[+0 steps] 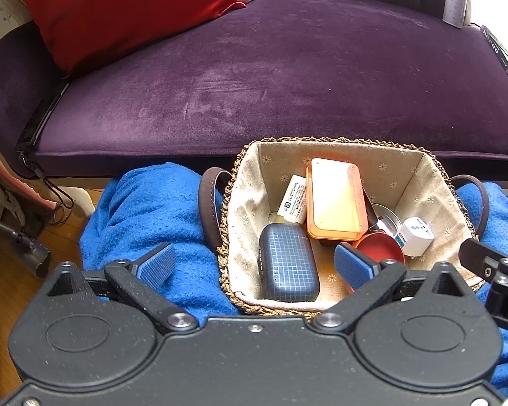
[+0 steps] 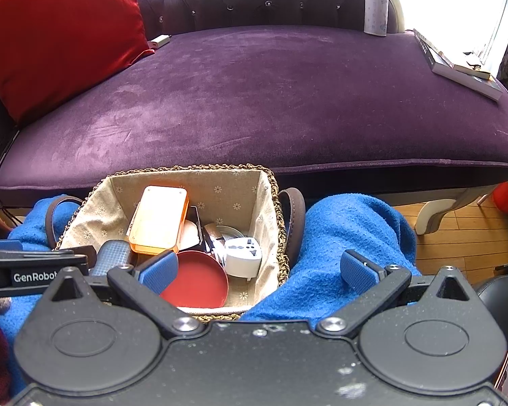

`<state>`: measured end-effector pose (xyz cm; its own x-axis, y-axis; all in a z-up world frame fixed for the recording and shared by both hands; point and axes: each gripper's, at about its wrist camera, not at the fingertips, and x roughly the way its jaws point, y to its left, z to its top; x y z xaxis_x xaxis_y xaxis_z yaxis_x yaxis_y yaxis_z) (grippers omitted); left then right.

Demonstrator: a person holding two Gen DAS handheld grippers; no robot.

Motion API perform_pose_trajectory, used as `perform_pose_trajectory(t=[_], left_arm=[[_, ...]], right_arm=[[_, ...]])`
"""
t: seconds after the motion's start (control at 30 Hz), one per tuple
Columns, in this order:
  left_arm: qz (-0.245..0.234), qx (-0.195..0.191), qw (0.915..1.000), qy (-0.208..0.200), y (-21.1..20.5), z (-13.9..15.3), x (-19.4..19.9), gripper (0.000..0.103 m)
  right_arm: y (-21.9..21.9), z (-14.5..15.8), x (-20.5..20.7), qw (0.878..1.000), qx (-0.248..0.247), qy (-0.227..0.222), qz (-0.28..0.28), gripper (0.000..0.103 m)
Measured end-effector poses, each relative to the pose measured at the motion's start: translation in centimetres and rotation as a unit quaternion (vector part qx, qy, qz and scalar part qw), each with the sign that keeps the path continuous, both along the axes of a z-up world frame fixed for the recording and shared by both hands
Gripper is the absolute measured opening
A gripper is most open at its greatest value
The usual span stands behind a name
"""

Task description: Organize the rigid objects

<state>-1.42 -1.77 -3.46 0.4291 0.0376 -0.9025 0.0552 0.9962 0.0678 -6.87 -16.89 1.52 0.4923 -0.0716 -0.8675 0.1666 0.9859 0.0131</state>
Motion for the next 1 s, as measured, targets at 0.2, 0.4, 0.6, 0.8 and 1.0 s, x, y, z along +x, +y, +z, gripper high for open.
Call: perform_pose_trajectory(t=[0.2, 0.4, 0.6, 0.8, 1.0], left_arm=[[-0.004, 0.0, 1.0, 0.0, -0.03, 0.06, -0.02, 0.097], [-0.004, 0.0, 1.0, 0.0, -0.05, 0.0, 0.01, 0.097], [-0.004, 0.0, 1.0, 0.001, 0.0, -0.03, 0.05, 0.097], [-0.004, 0.001, 1.0, 0.001, 0.03, -0.05, 0.07, 0.097], [-0.005, 0.001, 1.0, 0.001, 0.01, -0.05, 0.07, 0.097]], right_arm=[[0.03, -0.02, -0.04, 1.0, 0.002, -0.001, -0.001, 0.103], [-0.04, 0.03, -0.09, 1.0, 0.004, -0.002, -0.003, 0.103], [-0.08, 0.04, -0.09, 1.0, 0.004, -0.002, -0.002, 0.103], [-0.09, 0.03, -0.09, 1.0, 0.004, -0.001, -0.003, 0.103], [-0.13, 0.03, -0.09, 1.0, 0.004, -0.001, -0.002, 0.103]])
